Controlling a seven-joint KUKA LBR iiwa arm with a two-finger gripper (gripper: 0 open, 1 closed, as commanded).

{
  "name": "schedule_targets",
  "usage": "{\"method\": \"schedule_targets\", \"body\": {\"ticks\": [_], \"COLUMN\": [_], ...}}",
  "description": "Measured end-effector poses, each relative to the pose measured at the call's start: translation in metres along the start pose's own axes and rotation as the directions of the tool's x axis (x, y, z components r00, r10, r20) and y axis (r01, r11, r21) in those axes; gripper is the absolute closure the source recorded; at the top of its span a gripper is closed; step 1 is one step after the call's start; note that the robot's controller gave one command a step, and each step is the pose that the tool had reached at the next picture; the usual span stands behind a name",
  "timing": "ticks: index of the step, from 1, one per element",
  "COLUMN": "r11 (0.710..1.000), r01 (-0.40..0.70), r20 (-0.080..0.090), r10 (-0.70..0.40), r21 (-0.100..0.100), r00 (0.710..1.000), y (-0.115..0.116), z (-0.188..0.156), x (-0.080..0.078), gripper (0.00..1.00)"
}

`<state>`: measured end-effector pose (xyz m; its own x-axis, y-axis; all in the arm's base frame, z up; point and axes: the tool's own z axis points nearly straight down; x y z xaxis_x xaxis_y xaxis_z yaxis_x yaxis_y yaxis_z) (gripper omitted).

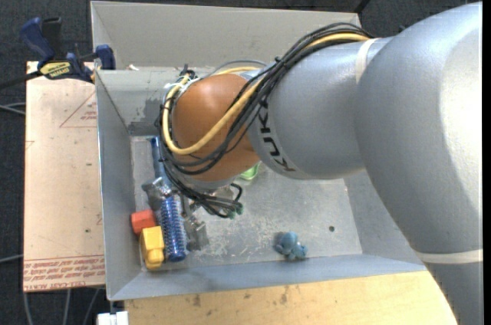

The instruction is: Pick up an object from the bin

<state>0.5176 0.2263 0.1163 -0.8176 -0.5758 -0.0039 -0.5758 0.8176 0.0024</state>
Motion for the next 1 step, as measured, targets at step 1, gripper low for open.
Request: {"method": "schedule_targets", "body": {"ticks": [1], "r11": [0.984], "r01": [0.177], "r20": [0.008], "r10": [-0.177], "r21": [0.004], "r00": [0.984], "y": [-0.0079], "z": [0.0435], "x": [0.0], "gripper": [0.0]}}
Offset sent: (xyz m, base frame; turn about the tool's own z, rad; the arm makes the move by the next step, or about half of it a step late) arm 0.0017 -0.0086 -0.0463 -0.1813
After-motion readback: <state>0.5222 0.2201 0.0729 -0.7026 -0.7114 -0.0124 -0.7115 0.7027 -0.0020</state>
